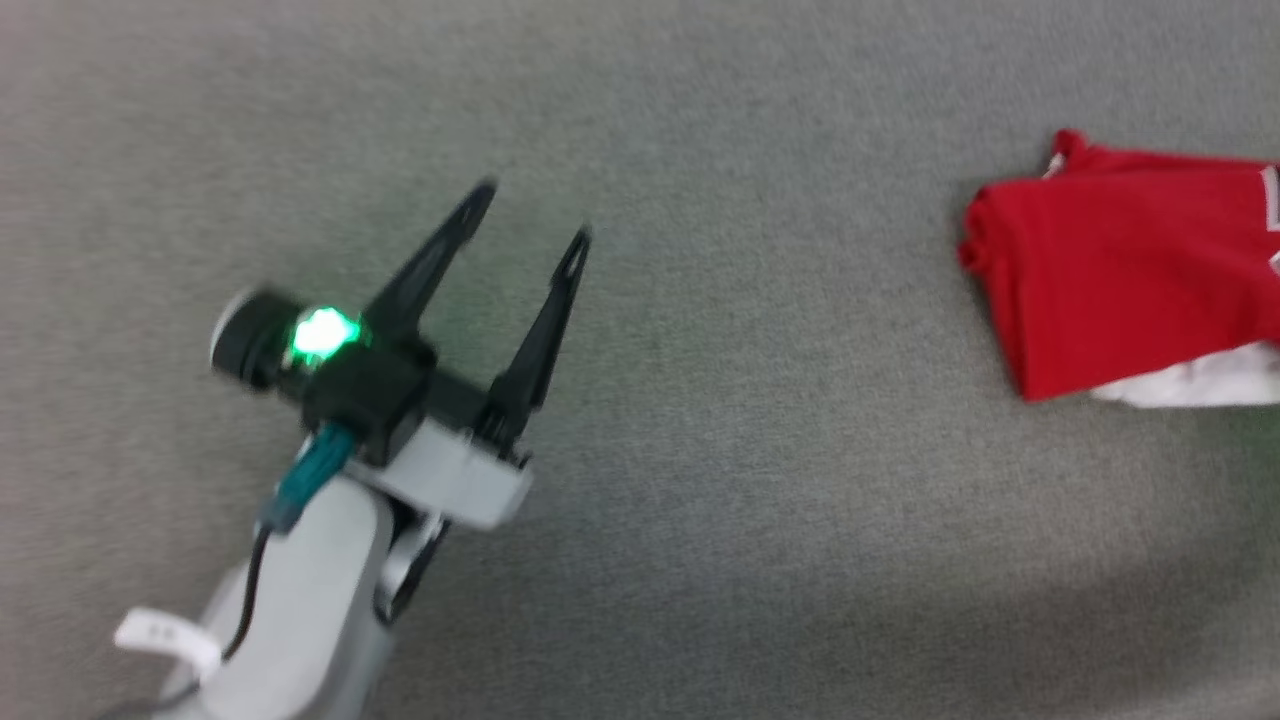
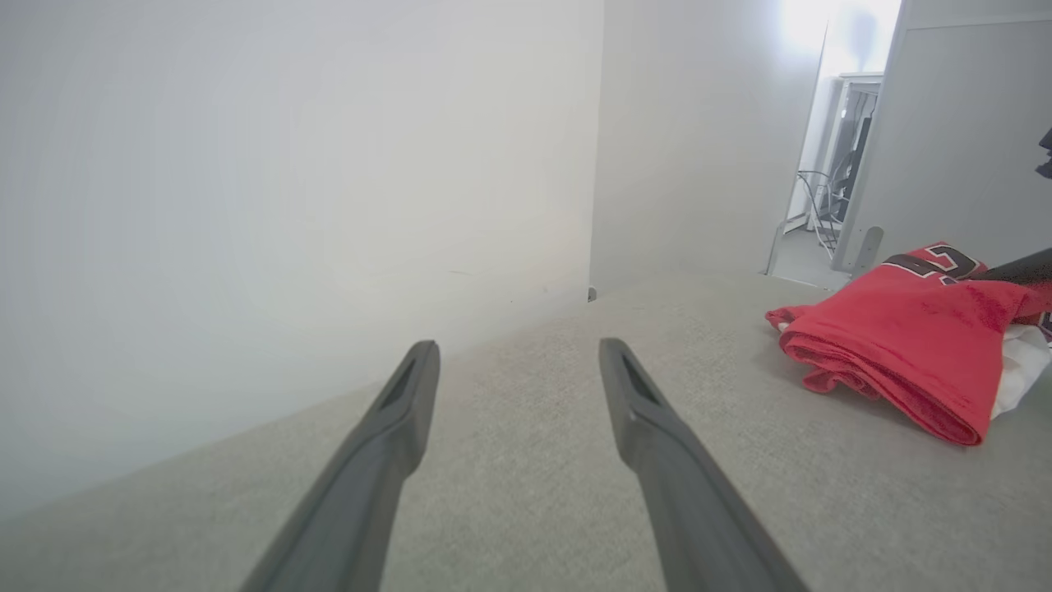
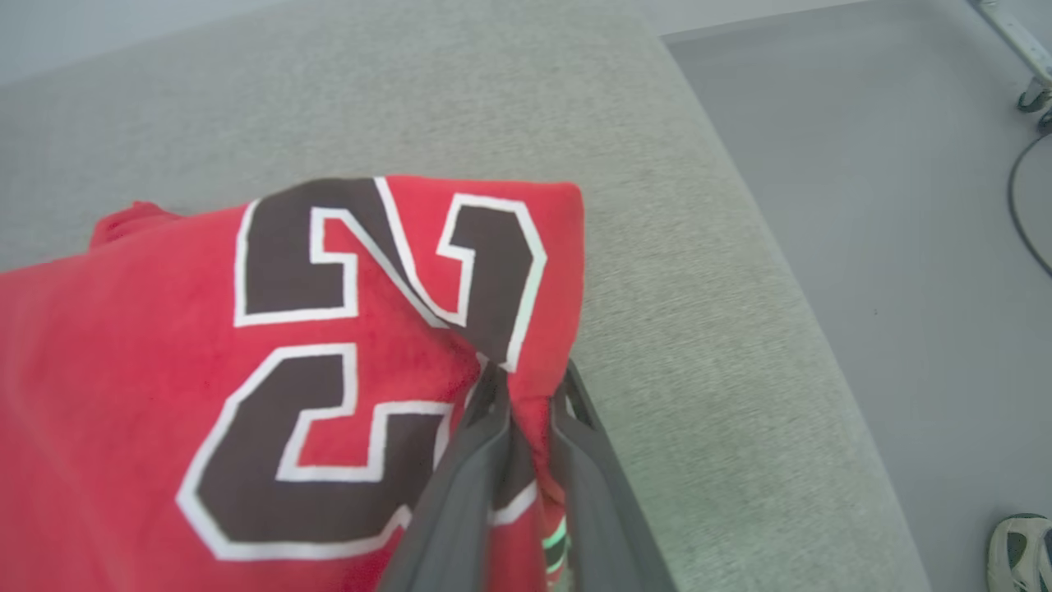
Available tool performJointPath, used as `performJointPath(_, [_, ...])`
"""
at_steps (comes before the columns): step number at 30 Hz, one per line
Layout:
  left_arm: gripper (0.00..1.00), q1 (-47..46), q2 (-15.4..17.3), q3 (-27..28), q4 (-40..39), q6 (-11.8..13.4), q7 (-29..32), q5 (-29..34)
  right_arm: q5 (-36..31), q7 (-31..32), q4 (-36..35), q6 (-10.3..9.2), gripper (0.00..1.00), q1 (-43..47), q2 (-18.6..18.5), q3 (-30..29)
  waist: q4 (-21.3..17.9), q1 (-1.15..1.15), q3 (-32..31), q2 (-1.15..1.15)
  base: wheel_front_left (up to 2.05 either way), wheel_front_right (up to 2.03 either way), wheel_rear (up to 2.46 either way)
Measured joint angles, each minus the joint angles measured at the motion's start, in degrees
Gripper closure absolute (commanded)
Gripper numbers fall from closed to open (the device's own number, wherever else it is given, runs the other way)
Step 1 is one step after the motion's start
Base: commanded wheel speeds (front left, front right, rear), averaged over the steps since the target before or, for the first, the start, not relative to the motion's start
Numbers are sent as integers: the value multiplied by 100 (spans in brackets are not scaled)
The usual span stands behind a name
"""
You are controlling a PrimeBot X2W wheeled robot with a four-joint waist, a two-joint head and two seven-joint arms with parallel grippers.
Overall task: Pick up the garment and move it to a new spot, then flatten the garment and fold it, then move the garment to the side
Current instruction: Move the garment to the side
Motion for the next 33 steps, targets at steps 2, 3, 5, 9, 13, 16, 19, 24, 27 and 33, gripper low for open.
performJointPath(2, [0, -454, 80, -247, 81, 0, 0, -1, 12, -214, 265, 0, 100, -197, -47, -66, -98, 0, 166, 0, 0, 0, 0])
performJointPath(3, [0, -666, 108, -370, 124, 0, 0, -2, 14, -325, 408, 0, 100, -302, -79, -99, -140, 0, 252, 0, 0, 0, 0])
performJointPath(5, [0, -1066, 154, -594, 214, 0, 0, -14, 5, -522, 651, 0, 100, -558, -144, -132, -220, 0, 427, 0, 0, 0, 0])
performJointPath(9, [0, -1812, 259, -1053, 403, 0, 0, -78, -235, -923, 1141, 0, 100, -1149, -275, -52, -350, 0, 769, 0, 0, 0, 0])
performJointPath(13, [0, -2362, 339, -1346, 558, 0, 0, -170, -581, -1351, 1651, 0, 100, -1753, -316, 119, -435, 0, 1090, 0, 0, 0, 0])
performJointPath(16, [0, -2670, 390, -1466, 623, 0, 0, -234, -848, -1660, 2020, 1, 100, -2118, -311, 301, -463, 0, 1297, 0, 0, 0, 0])
performJointPath(19, [0, -2837, 416, -1546, 638, 0, 0, -260, -1014, -1941, 2420, 1, 100, -2396, -268, 438, -460, 0, 1464, 0, 0, 0, 0])
performJointPath(24, [0, -2919, 476, -1571, 660, 0, 0, -269, -1266, -2427, 3025, 1, 100, -2711, -169, 602, -383, 0, 1619, 0, 0, 0, 0])
performJointPath(27, [0, -2916, 494, -1548, 666, 0, 0, -277, -1350, -2705, 3307, 0, 100, -2832, -130, 658, -329, 0, 1631, 0, 0, 0, 0])
performJointPath(33, [0, -2615, 485, -1394, 699, 0, 0, -326, -1570, -2999, 3578, 0, 0, -2859, -68, 918, -300, 0, 1444, 0, 0, 0, 0])
